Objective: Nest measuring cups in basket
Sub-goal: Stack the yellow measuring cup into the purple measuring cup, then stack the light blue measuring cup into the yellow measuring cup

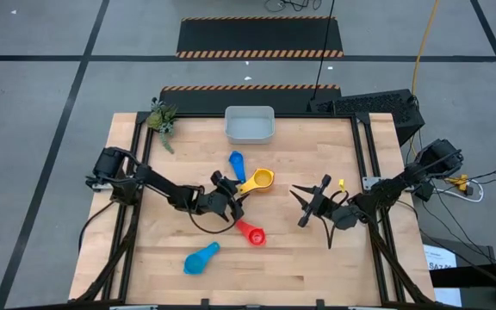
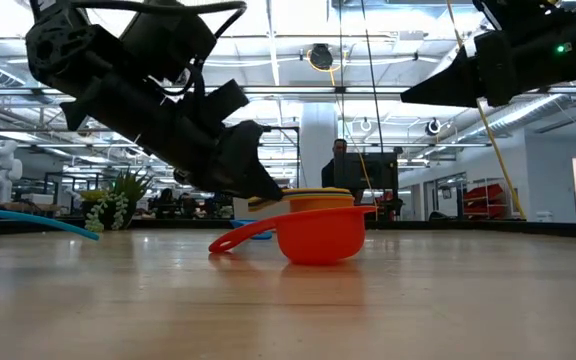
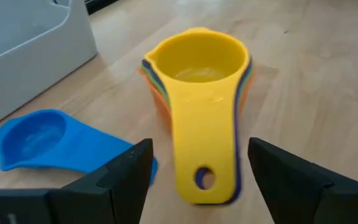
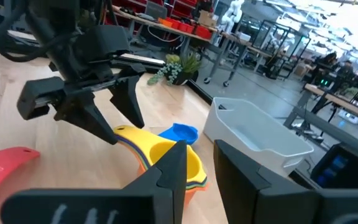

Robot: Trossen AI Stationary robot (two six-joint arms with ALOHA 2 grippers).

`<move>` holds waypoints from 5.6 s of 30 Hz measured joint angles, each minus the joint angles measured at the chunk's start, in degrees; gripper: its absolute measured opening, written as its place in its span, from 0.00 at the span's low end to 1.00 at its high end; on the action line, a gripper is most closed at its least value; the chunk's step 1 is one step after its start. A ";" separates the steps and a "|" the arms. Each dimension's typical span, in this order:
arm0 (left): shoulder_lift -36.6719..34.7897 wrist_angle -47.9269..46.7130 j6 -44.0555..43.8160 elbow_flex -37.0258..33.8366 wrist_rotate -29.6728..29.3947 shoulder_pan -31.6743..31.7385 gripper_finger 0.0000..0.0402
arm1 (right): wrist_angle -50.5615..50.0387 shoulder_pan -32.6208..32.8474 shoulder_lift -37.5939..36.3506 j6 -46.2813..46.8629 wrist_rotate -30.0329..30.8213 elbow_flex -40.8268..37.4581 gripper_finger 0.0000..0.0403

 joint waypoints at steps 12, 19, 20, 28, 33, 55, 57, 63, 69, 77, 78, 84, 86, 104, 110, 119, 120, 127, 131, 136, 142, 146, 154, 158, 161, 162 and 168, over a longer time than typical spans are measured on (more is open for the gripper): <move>0.00 -2.38 1.00 0.02 5.60 2.09 0.43 | 3.69 0.02 -0.15 -7.95 -0.02 0.00 0.19; 0.00 -2.38 2.67 0.02 6.05 2.55 0.33 | 3.99 0.01 -0.15 -9.06 -0.02 0.00 0.19; 0.00 -2.39 2.91 0.02 6.06 2.55 0.33 | 4.00 0.02 -0.15 -9.19 -0.02 0.00 0.19; -0.02 -2.46 3.05 0.02 4.64 2.55 0.50 | 4.83 0.02 -0.17 -9.77 -0.02 0.00 0.19; -1.10 -2.49 2.59 0.02 3.98 1.58 0.59 | 5.32 0.37 -0.20 -7.20 -0.02 0.00 0.19; -23.25 -33.45 -30.88 0.07 24.98 -15.79 0.70 | 5.17 11.40 -0.20 12.18 -7.82 0.00 0.19; -23.13 -36.18 -34.84 0.07 25.60 -17.17 0.66 | 5.21 11.84 -0.20 13.97 -9.41 0.00 0.19; -21.44 -44.06 -54.51 -0.03 25.44 -19.74 0.60 | 5.17 12.60 -0.20 18.90 -10.78 0.00 0.19; -20.06 -43.07 -59.38 0.00 25.31 -21.30 0.62 | 4.39 13.55 -0.20 22.44 -10.81 0.00 0.19; -17.57 -38.94 -59.55 0.00 28.17 -23.54 0.64 | 3.28 15.34 -0.17 27.65 -16.58 0.00 0.19; -17.02 -38.47 -59.62 0.00 28.17 -23.81 0.64 | 3.30 15.63 -0.09 28.04 -16.75 0.00 0.19; -12.89 -34.21 -59.19 0.01 28.11 -24.32 0.64 | 3.07 17.75 -0.04 28.83 -16.70 0.00 0.19; -11.89 -33.15 -59.17 0.03 28.09 -24.31 0.64 | 3.09 18.22 -0.04 29.05 -16.68 0.00 0.19; -10.54 -27.58 -54.63 0.00 29.79 -24.31 0.64 | 9.49 18.58 7.35 29.67 -16.38 0.00 0.19; -10.54 -25.59 -57.42 0.00 29.83 -24.31 0.63 | 14.37 18.58 8.60 26.05 -16.67 0.00 0.19; -10.54 -24.65 -63.08 0.00 30.34 -24.31 0.63 | 14.24 18.58 8.63 25.55 -16.72 0.00 0.19; -10.54 -24.65 -63.54 0.00 30.34 -24.31 0.63 | 14.21 18.58 8.63 25.55 -16.72 0.00 0.19; -10.54 -24.67 -62.37 0.00 30.32 -24.25 0.51 | 14.21 18.58 8.63 25.14 -16.74 0.00 0.19; -10.54 -24.67 -57.90 0.00 31.18 -24.25 0.33 | 14.21 18.58 8.63 25.14 -16.74 0.00 0.19; -10.54 -24.51 -49.01 0.00 34.11 -24.25 0.08 | 14.21 18.58 8.63 25.14 -16.75 0.00 0.19; -10.54 -24.41 -43.91 0.00 35.76 -24.25 0.02 | 14.20 18.58 8.63 25.14 -16.76 0.00 0.19; -10.73 -24.43 -42.19 0.00 36.12 -24.10 0.01 | 14.19 18.58 8.63 24.95 -16.76 0.00 0.19; -14.01 -25.35 -39.12 0.00 44.93 -22.81 0.05 | 14.17 18.57 8.63 24.53 -16.70 0.00 0.19; -17.43 -27.23 -34.99 0.00 41.85 -22.95 0.05 | 14.16 18.56 8.63 24.04 -16.59 0.00 0.19; -19.02 -28.27 -30.32 0.00 34.51 -23.98 0.05 | 14.17 18.47 8.63 23.07 -16.25 0.00 0.19; -19.19 -28.86 -28.95 0.00 32.91 -24.46 0.05 | 14.20 18.36 8.63 22.82 -16.22 0.00 0.19; -19.34 -31.27 -24.44 0.00 29.87 -28.18 0.06 | 14.46 17.11 8.63 23.11 -16.40 0.00 0.19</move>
